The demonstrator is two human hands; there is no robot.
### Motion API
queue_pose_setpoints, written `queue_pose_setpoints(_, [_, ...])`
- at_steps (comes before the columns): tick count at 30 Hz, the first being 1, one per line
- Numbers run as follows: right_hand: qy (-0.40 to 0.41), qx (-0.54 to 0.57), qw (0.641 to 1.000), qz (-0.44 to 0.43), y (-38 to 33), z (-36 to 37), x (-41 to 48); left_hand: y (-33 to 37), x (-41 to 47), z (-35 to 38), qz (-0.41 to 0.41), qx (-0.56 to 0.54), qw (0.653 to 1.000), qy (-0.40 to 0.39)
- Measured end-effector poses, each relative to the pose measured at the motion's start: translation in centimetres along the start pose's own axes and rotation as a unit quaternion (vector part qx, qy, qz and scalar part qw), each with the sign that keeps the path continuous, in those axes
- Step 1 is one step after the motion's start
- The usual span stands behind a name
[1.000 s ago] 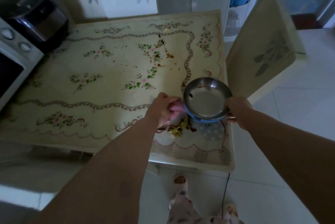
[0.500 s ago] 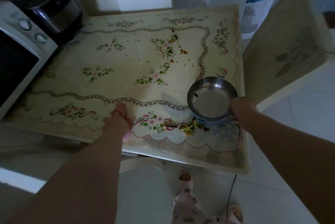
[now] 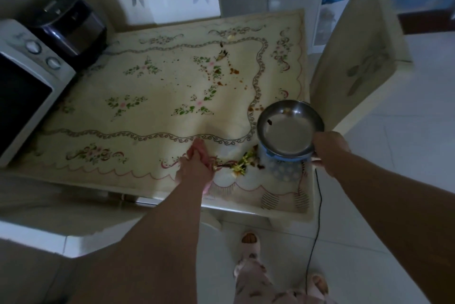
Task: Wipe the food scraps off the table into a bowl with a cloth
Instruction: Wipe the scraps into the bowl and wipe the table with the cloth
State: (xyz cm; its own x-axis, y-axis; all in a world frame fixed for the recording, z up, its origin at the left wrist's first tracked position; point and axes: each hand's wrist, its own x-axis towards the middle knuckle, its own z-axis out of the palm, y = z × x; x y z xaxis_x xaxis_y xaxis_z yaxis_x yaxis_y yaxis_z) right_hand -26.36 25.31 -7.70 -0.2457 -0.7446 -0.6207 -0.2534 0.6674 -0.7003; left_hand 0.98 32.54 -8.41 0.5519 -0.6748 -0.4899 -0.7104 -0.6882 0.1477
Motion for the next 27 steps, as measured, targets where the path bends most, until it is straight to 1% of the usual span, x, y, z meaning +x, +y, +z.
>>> queue_pose_setpoints(1, [0.002,-0.001,1.000,-0.006,0.0,-0.8,-0.6,0.7,-0.6,0.5,0.009,0.007,1.000,0.008])
queue_pose_setpoints(3, [0.011,-0.001,1.000,0.014,0.9,-2.1,-0.4,2.3,-2.0,1.3,0.031,0.033,0.999,0.014])
queue_pose_setpoints(6, [0.038,0.001,0.999,0.026,2.5,-4.2,0.2,4.4,-3.1,2.2,0.059,0.041,0.997,0.010])
queue_pose_setpoints(10, [0.058,-0.018,0.998,0.029,4.6,-6.9,0.6,7.2,-4.3,3.3,0.099,0.088,0.991,0.000])
queue_pose_setpoints(12, [0.066,-0.024,0.997,0.031,5.2,-7.5,0.8,7.8,-4.5,3.5,0.107,0.088,0.990,0.000])
queue_pose_setpoints(14, [0.086,-0.039,0.995,0.039,6.0,-8.5,0.9,8.9,-4.9,4.0,0.120,0.071,0.990,-0.009])
queue_pose_setpoints(16, [0.103,-0.073,0.991,0.049,6.7,-9.4,0.7,9.6,-5.3,4.4,0.123,0.031,0.992,-0.021])
queue_pose_setpoints(19, [0.117,-0.125,0.983,0.064,7.8,-10.2,0.4,10.6,-6.0,4.8,0.113,-0.015,0.993,-0.024])
queue_pose_setpoints(21, [0.108,-0.138,0.982,0.072,8.6,-10.0,0.6,11.2,-6.5,5.3,0.122,-0.012,0.992,-0.013])
queue_pose_setpoints(24, [0.058,-0.131,0.987,0.073,9.9,-9.0,0.8,12.1,-7.1,5.9,0.144,0.024,0.989,-0.006])
queue_pose_setpoints(27, [0.010,-0.098,0.993,0.063,10.9,-7.7,0.9,13.1,-7.9,6.6,0.169,0.022,0.985,-0.008])
